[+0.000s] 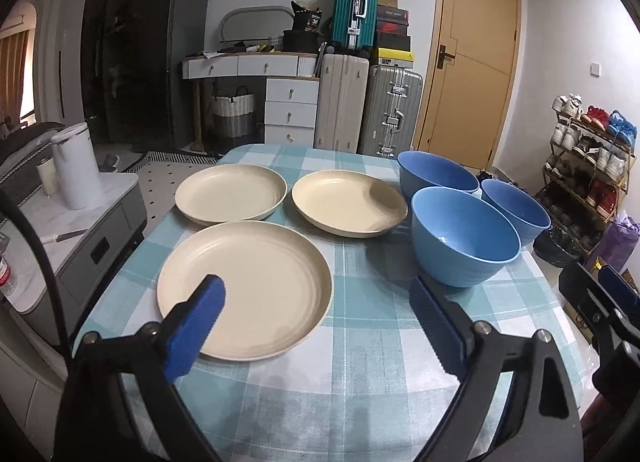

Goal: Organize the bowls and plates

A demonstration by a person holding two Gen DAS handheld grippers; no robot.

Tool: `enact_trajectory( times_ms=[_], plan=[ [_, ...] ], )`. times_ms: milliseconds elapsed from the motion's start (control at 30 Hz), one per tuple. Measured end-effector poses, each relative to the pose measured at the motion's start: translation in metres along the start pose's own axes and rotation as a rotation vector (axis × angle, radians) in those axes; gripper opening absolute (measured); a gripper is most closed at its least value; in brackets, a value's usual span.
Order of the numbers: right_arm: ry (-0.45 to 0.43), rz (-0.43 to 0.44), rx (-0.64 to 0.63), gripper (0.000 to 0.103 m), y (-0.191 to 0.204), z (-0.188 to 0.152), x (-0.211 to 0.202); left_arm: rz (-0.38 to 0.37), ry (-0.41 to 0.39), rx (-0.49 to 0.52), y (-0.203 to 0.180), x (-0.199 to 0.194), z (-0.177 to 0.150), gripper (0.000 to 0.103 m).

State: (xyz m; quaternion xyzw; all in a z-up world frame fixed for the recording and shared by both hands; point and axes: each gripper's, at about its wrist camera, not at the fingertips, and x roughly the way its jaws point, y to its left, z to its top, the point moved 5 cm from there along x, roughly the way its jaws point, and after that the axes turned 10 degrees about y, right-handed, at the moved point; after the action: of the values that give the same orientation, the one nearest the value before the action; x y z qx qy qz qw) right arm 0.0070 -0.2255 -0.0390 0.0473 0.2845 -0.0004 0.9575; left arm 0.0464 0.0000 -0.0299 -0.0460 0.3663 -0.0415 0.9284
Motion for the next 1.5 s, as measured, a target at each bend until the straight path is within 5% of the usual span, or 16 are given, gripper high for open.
enact_trajectory(
  times_ms=[400, 733, 967, 1167, 1400, 1500],
  plan=[
    [0.007, 0.001, -0.039, 0.103, 0.010, -0.002, 0.000, -0.035, -0.033, -0.005, 0.015, -0.015, 0.004, 0.098],
    [0.011, 0.002, -0.107, 0.103, 0.035, -0.003, 0.005, 0.070, -0.038, -0.067, 0.065, -0.022, 0.016, 0.100],
    [-0.048, 0.097, -0.194, 0.103, 0.079, 0.022, -0.002, 0.075, -0.114, -0.205, 0.123, -0.035, 0.037, 0.103],
    [-0.024, 0.238, -0.224, 0.103, 0.132, 0.073, 0.010, 0.067, -0.093, -0.329, 0.167, -0.030, 0.064, 0.103],
    [0.112, 0.268, -0.274, 0.103, 0.196, 0.124, 0.075, 0.073, 0.011, -0.335, 0.223, 0.016, 0.110, 0.103],
    [0.212, 0.291, -0.248, 0.103, 0.214, 0.137, 0.116, 0.017, 0.177, -0.262, 0.228, 0.060, 0.122, 0.103]
  ],
)
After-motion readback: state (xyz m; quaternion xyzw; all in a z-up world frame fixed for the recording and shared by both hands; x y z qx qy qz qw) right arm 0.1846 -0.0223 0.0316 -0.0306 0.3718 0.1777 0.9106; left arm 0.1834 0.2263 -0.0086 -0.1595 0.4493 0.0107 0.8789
